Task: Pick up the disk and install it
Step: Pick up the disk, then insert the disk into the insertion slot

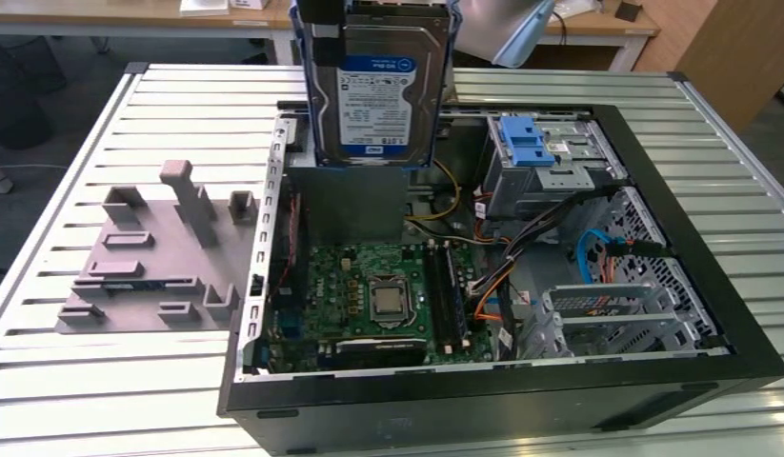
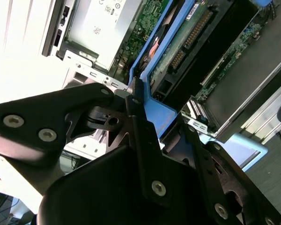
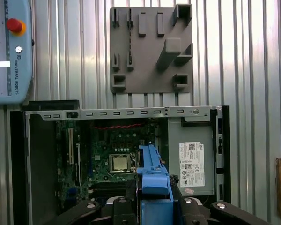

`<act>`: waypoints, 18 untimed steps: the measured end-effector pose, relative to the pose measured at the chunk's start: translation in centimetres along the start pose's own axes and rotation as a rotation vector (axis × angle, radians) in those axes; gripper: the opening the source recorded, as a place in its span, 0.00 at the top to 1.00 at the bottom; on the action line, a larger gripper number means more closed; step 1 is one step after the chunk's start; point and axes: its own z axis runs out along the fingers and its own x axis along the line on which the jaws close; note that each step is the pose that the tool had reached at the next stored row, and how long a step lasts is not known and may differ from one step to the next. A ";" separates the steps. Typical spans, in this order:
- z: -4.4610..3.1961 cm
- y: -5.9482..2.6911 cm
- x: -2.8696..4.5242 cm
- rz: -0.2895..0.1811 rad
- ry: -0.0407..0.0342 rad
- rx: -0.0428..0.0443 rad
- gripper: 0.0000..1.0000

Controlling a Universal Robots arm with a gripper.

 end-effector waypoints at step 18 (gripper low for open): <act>0.02 -2.63 -0.12 0.000 0.0000 0.0001 0.64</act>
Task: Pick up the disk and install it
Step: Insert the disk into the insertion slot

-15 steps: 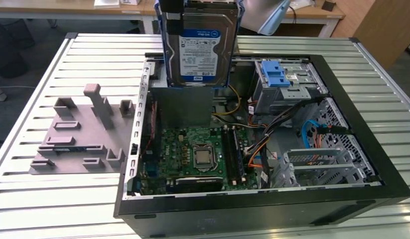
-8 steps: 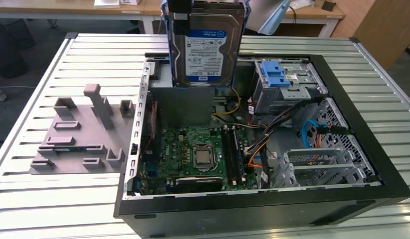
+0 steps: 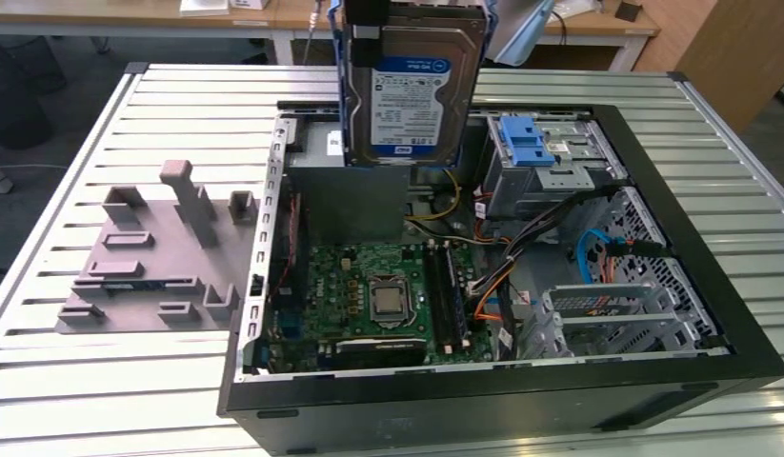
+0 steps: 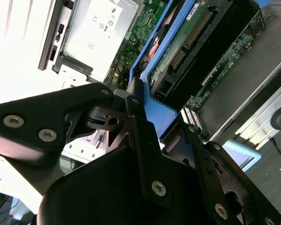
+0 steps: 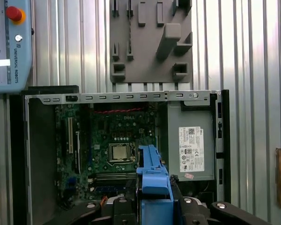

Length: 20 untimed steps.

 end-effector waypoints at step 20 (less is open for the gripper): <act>0.17 -0.62 3.47 0.000 0.0003 -0.0001 0.64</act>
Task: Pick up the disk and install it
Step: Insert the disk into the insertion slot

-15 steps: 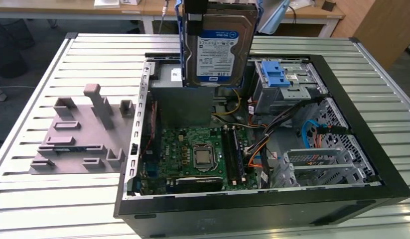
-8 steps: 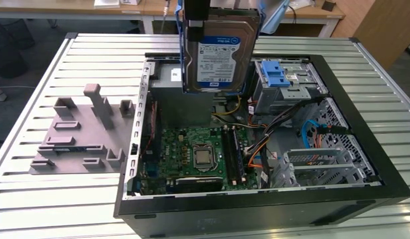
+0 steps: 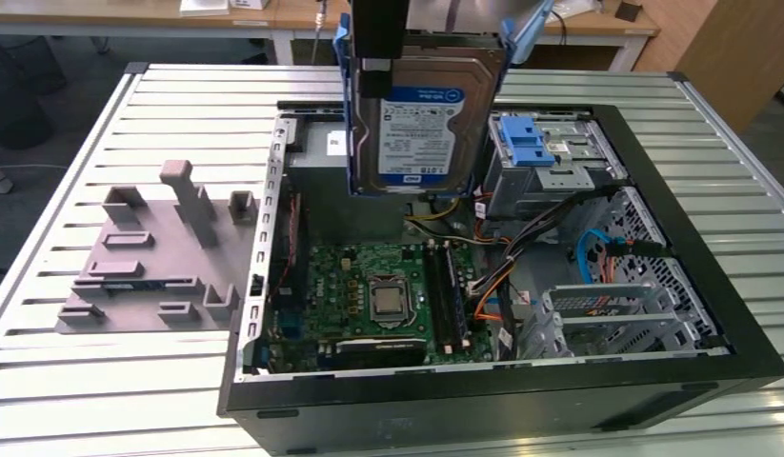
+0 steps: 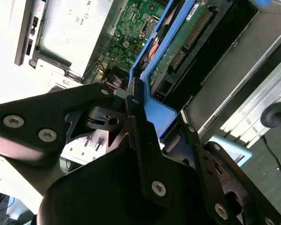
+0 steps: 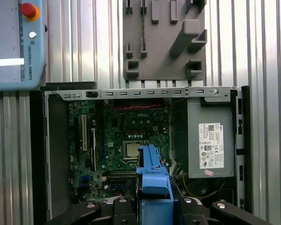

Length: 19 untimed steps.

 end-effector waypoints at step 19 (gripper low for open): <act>0.15 -2.33 1.22 0.000 0.0002 0.0002 0.64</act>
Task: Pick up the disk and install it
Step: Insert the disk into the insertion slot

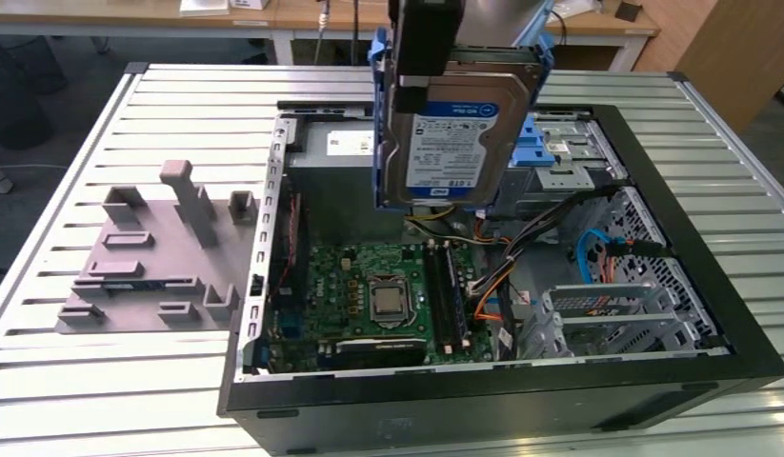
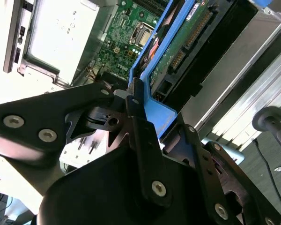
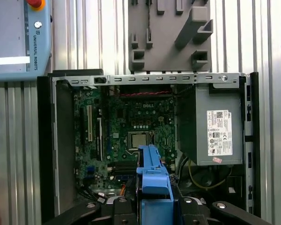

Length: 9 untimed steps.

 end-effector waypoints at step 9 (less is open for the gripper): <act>0.05 -1.24 0.27 0.000 0.0002 -0.0001 0.64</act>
